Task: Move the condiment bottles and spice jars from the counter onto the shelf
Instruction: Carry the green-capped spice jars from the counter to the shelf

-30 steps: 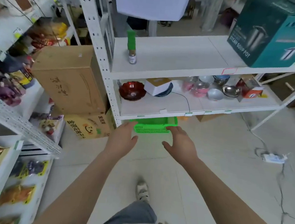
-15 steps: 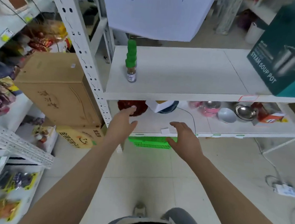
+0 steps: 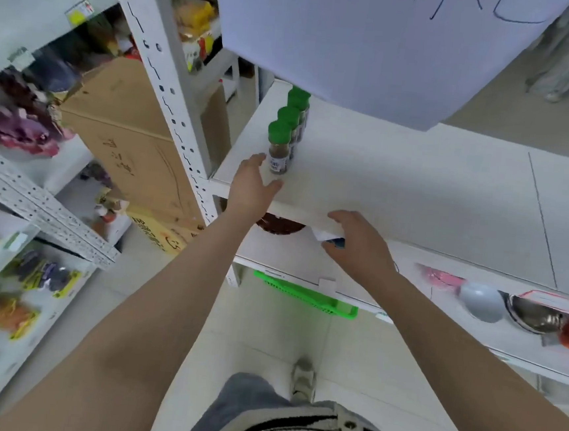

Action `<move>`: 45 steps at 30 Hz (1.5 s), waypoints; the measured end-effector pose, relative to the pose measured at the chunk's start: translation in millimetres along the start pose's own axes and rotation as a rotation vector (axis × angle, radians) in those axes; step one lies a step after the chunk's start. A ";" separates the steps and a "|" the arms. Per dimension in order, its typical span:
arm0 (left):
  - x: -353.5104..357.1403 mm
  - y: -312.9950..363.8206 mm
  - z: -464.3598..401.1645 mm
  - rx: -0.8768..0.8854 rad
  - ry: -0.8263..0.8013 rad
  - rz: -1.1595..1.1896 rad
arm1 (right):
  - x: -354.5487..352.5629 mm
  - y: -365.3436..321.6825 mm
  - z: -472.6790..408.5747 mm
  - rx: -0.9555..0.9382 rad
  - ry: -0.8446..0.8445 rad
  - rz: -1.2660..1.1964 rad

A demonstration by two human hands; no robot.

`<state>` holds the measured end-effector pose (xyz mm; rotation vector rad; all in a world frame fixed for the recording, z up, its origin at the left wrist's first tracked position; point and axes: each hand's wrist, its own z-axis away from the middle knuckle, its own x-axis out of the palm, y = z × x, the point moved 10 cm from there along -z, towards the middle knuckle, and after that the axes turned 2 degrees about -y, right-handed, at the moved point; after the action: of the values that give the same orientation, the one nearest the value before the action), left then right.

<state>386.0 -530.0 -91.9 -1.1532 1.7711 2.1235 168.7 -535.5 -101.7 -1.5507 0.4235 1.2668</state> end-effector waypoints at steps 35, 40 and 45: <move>17.7 -67.8 -42.8 -0.286 0.055 0.296 | 15.2 -6.4 -160.8 0.066 0.042 -0.287; 4.8 -71.1 -37.8 -0.356 0.094 0.394 | 23.2 -19.3 -193.1 0.117 0.126 -0.421; 4.3 -76.0 -29.4 -0.396 0.101 0.478 | 37.2 -29.2 -212.6 0.171 0.183 -0.505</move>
<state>438.6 -535.3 -153.9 -0.9980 1.8719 2.8419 311.7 -694.9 -141.1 -1.5078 0.2253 0.6868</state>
